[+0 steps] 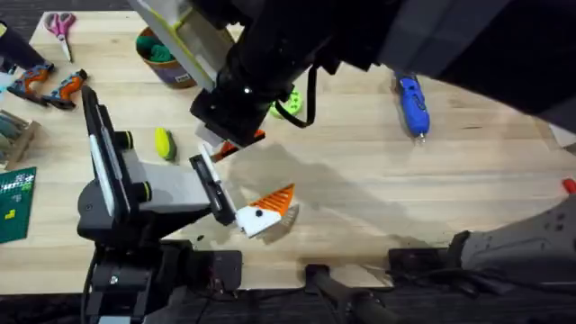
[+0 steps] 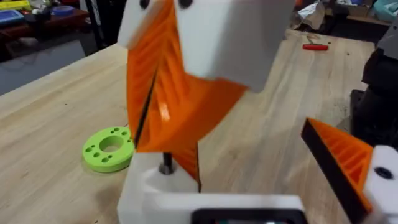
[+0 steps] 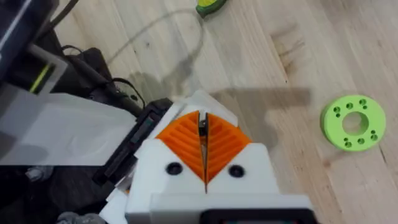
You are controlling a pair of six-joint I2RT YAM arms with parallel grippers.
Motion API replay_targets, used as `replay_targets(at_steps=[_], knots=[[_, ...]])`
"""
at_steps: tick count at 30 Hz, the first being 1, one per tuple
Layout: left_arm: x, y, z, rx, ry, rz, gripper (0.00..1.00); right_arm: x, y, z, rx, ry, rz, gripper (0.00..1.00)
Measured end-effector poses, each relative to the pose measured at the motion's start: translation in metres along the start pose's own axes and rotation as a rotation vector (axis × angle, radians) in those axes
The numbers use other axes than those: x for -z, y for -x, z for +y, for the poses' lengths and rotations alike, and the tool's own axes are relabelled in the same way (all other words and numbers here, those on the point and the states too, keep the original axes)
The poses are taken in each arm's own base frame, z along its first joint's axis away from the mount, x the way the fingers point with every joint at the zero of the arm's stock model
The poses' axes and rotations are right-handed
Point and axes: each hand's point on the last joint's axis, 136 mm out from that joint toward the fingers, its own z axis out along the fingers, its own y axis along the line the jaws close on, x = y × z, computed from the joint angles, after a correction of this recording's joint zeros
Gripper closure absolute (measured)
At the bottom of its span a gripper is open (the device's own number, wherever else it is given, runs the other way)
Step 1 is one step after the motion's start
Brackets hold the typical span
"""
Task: Pick up the gripper from the table and insert it into the empty holder that is missing its gripper. Then pick up a screw, insert it into the mounting hole, and use the screwdriver to tighten it. Finally, clean up the table by picking up the vegetable and placing it into the bucket.
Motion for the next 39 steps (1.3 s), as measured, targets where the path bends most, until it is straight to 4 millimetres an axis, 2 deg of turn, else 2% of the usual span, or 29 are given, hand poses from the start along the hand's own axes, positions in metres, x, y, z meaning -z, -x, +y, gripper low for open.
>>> replay_targets(at_steps=[10, 19, 27, 30, 34, 39], knots=[[0.0, 0.0, 0.0, 0.0, 0.0, 0.0, 0.015, 0.0, 0.0, 0.0, 0.0, 0.0, 0.001, 0.996], [0.0, 0.0, 0.0, 0.001, -0.001, 0.0, 0.015, -0.014, -0.007, -0.002, -0.009, 0.006, 0.045, 0.996], [0.0, 0.0, -0.002, 0.002, -0.01, 0.0, 0.015, -0.014, -0.008, 0.001, -0.002, 0.003, 0.049, 0.991], [0.0, 0.0, -0.002, 0.002, -0.011, 0.0, 0.015, -0.014, -0.009, 0.002, -0.007, 0.007, 0.052, 0.878], [0.0, 0.0, -0.002, 0.007, -0.01, 0.0, 0.015, -0.014, -0.009, 0.003, -0.003, 0.007, 0.052, 0.615], [0.0, 0.0, -0.002, 0.011, -0.009, 0.0, 0.015, -0.013, -0.008, -0.001, -0.007, -0.012, 0.051, 0.432]])
